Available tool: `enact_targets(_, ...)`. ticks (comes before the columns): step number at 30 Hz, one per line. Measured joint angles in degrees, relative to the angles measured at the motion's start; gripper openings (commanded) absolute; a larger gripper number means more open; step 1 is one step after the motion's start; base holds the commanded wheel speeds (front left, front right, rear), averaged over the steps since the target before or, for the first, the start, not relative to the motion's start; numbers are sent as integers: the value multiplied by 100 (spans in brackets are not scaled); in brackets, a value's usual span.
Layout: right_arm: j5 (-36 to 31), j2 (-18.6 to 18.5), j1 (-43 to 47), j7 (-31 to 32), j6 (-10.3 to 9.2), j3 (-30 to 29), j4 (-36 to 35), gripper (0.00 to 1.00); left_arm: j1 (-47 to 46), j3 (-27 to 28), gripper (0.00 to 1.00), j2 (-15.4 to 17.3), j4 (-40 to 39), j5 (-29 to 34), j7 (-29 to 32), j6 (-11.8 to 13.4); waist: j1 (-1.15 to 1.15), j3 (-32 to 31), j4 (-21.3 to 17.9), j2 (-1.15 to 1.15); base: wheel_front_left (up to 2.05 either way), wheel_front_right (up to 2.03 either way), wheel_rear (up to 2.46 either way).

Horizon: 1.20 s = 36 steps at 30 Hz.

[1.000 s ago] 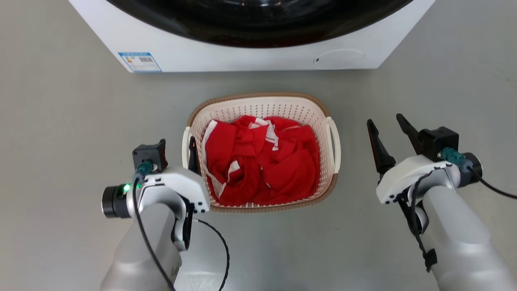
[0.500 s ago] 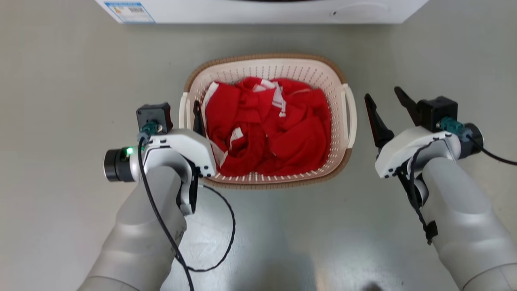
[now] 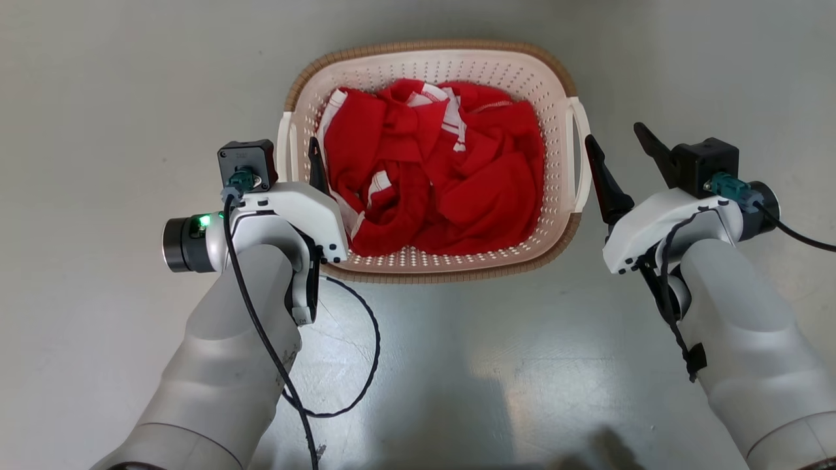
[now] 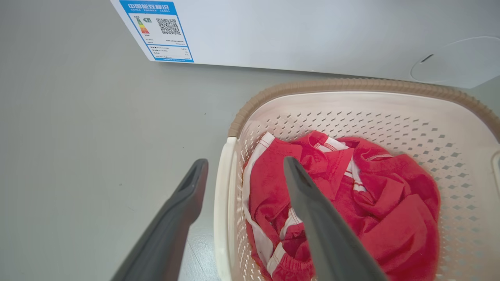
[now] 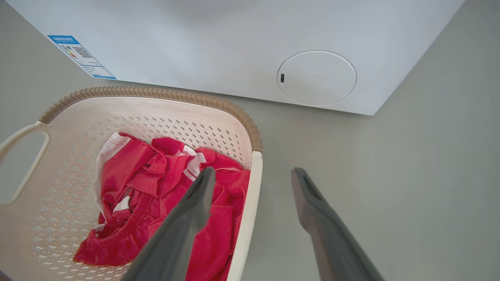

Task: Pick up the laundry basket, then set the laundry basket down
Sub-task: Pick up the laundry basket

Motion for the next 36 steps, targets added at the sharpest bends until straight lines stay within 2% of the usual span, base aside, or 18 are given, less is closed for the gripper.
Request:
enact_targets(22,233,22,-282,0,0,110,-11,100,-338,62,100,2,38,22,-8,113,0,739,-32,0,0,0,0)
enact_targets(36,293,115,-339,0,0,188,52,100,-470,181,100,-1,222,258,-7,112,0,1065,-71,0,0,0,0)
